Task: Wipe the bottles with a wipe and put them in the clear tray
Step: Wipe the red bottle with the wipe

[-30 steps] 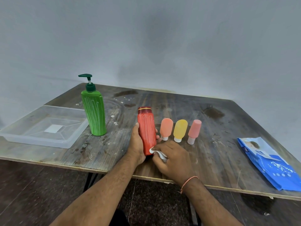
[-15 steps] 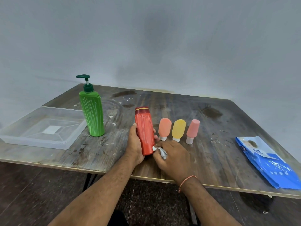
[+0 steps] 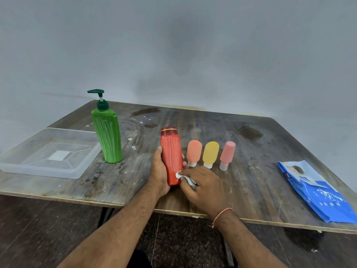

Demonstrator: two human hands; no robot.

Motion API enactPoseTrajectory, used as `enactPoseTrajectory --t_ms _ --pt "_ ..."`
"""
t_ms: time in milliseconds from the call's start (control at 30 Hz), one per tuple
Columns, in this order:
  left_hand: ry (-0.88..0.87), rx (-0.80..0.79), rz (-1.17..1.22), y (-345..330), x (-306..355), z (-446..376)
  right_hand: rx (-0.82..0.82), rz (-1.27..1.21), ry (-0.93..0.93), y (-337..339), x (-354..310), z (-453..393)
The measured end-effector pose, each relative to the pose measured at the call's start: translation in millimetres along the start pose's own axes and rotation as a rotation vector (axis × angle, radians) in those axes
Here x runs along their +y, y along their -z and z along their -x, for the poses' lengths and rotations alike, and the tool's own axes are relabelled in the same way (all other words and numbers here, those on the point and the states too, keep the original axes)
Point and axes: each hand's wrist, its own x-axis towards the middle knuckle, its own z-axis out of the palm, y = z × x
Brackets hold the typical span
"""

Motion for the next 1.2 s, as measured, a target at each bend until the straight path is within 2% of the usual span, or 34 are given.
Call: enactPoseTrajectory --t_ms 167,333,500,667,833,1033,1200 --pt "-0.007 -0.006 -0.022 -0.9 0.2 0.9 0.018 0.102 -0.029 -5.1 2.5 -0.6" --pt "0.007 -0.013 -0.033 -0.3 0.2 2.2 0.023 0.011 0.011 -1.1 -1.2 -0.6" --pt "-0.027 -0.004 -0.047 -1.6 -0.5 0.9 0.027 0.120 -0.017 -7.2 4.0 -0.8" --pt "-0.012 -0.014 -0.057 -0.9 -0.2 2.7 0.035 0.019 0.003 -1.5 -0.9 -1.0" --pt "-0.034 0.013 -0.082 -1.5 -1.0 1.7 0.042 0.105 -0.024 -7.9 4.7 -1.4" --pt "-0.020 0.011 -0.089 -0.6 -0.4 2.4 0.030 0.032 0.011 -5.1 1.9 -1.1" --pt "-0.038 0.027 -0.127 -1.4 -0.9 1.6 0.049 0.102 -0.037 -7.0 3.1 -1.6"
